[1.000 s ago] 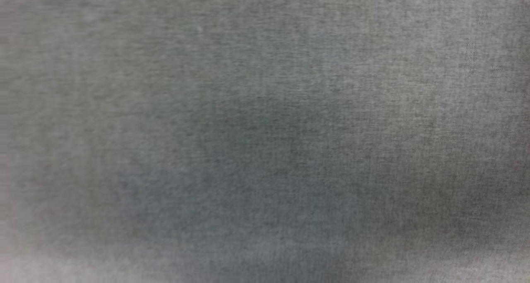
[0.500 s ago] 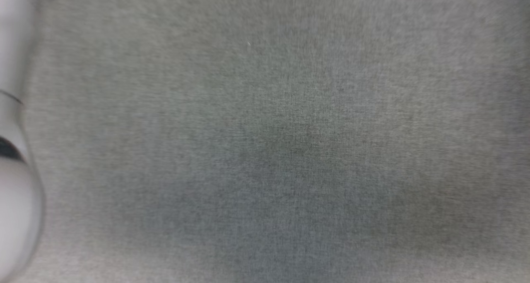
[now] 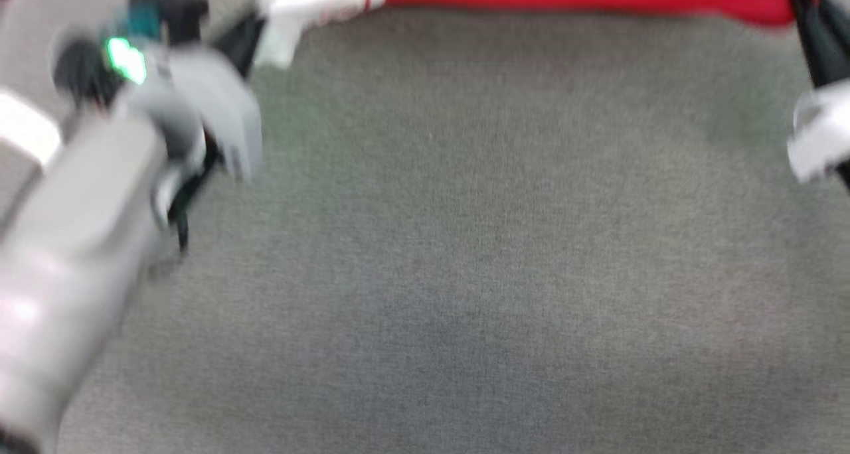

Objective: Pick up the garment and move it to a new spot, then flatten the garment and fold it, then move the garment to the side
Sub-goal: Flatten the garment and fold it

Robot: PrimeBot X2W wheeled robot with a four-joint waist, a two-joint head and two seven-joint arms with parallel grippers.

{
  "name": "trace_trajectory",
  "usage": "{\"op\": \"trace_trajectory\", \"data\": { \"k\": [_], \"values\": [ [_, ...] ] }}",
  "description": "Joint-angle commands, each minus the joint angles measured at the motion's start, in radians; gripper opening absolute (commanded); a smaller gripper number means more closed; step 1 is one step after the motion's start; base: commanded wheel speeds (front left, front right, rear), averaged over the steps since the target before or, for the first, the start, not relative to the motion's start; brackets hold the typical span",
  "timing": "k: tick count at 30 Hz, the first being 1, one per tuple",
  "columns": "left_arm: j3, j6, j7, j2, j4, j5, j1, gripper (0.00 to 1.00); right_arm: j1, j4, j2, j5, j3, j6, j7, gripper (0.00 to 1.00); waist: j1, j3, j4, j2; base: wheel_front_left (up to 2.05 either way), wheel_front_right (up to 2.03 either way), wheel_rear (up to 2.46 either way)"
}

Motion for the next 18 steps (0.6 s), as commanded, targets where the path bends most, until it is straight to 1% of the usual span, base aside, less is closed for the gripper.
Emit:
{"op": "trace_trajectory", "data": {
  "k": [1, 3, 6, 8, 11, 14, 18],
  "values": [
    [0.007, 0.023, 0.005, 0.023, -0.033, -0.017, 0.048, 0.00, 0.041, -0.019, -0.020, 0.011, -0.015, -0.001, 0.003, 0.00, 0.0000, -0.098, 0.010, 0.0000, 0.00, 0.00, 0.00],
    [0.010, 0.081, 0.024, 0.080, -0.164, -0.039, 0.157, 0.00, 0.133, -0.082, -0.047, 0.021, -0.042, -0.002, 0.013, 0.00, 0.0000, -0.116, 0.010, 0.0000, 0.00, 0.00, 0.00],
    [0.013, 0.187, 0.050, 0.173, -0.380, -0.072, 0.316, 0.00, 0.273, -0.165, -0.065, 0.024, -0.097, -0.002, 0.030, 0.00, 0.0000, -0.136, 0.009, 0.0000, 0.00, 0.00, 0.00],
    [0.009, 0.260, 0.066, 0.234, -0.519, -0.085, 0.416, 0.00, 0.364, -0.215, -0.065, 0.013, -0.146, -0.002, 0.043, 0.00, 0.0000, -0.145, 0.009, 0.0000, 0.00, 0.00, 0.00],
    [0.008, 0.364, 0.085, 0.306, -0.695, -0.112, 0.543, 0.00, 0.491, -0.282, -0.049, -0.002, -0.214, -0.002, 0.069, 0.00, 0.0000, -0.152, 0.009, 0.0000, 0.00, 0.00, 0.00],
    [0.003, 0.444, 0.096, 0.354, -0.830, -0.143, 0.645, 0.00, 0.598, -0.346, -0.033, -0.026, -0.272, -0.002, 0.099, 0.00, 0.0000, -0.157, 0.008, 0.0000, 0.00, 0.00, 0.00],
    [0.001, 0.536, 0.105, 0.407, -0.949, -0.182, 0.754, 0.00, 0.734, -0.434, 0.002, -0.065, -0.336, -0.002, 0.138, 0.00, 0.0000, -0.162, 0.011, 0.0000, 0.00, 0.00, 0.00]
  ]
}}
